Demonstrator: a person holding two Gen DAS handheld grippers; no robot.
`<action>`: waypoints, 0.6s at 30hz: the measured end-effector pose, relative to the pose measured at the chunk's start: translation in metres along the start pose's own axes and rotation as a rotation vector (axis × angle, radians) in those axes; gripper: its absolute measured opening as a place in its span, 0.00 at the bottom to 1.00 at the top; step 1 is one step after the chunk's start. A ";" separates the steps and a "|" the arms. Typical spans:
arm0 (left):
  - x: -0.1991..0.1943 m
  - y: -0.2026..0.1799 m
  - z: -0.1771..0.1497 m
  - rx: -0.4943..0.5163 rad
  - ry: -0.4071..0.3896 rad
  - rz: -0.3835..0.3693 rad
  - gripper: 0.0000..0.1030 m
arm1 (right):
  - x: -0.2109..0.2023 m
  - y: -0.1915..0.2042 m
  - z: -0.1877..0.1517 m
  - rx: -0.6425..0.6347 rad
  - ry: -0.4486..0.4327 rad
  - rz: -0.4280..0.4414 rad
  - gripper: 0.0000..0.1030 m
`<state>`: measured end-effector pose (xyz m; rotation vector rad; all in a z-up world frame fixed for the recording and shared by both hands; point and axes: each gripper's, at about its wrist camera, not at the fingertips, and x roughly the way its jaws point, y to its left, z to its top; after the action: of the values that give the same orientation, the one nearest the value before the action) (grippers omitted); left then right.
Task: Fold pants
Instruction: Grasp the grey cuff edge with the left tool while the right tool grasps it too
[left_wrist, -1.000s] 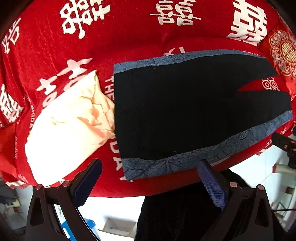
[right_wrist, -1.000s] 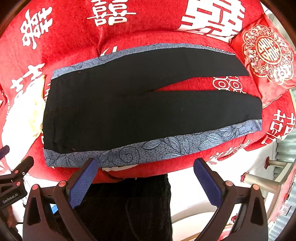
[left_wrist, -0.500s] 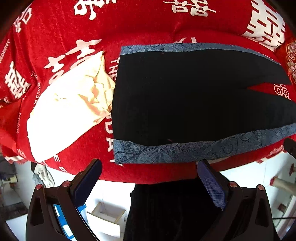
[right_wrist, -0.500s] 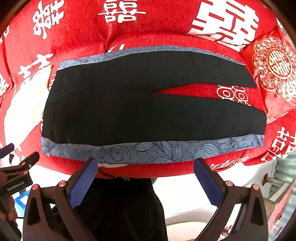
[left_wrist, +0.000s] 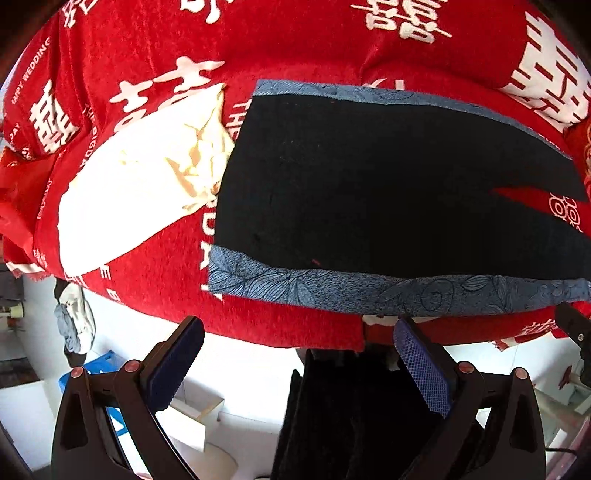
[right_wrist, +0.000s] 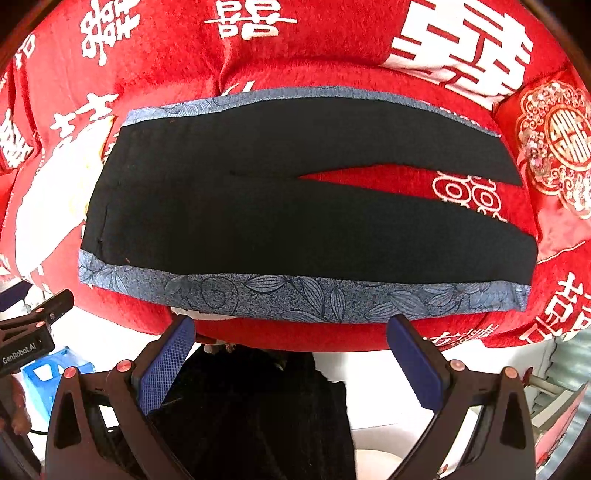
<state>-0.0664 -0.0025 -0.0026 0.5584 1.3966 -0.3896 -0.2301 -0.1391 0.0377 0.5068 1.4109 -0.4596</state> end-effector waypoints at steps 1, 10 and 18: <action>0.001 0.002 0.000 -0.003 -0.004 0.000 1.00 | 0.002 -0.002 -0.001 0.010 -0.004 0.014 1.00; 0.052 0.022 0.005 0.027 -0.034 -0.015 1.00 | 0.059 -0.038 -0.033 0.266 0.000 0.202 1.00; 0.100 0.035 0.008 0.026 -0.104 -0.031 1.00 | 0.129 -0.046 -0.061 0.447 0.022 0.382 0.65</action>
<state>-0.0253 0.0279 -0.0960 0.5304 1.3028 -0.4562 -0.2919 -0.1408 -0.0983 1.1226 1.1931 -0.4575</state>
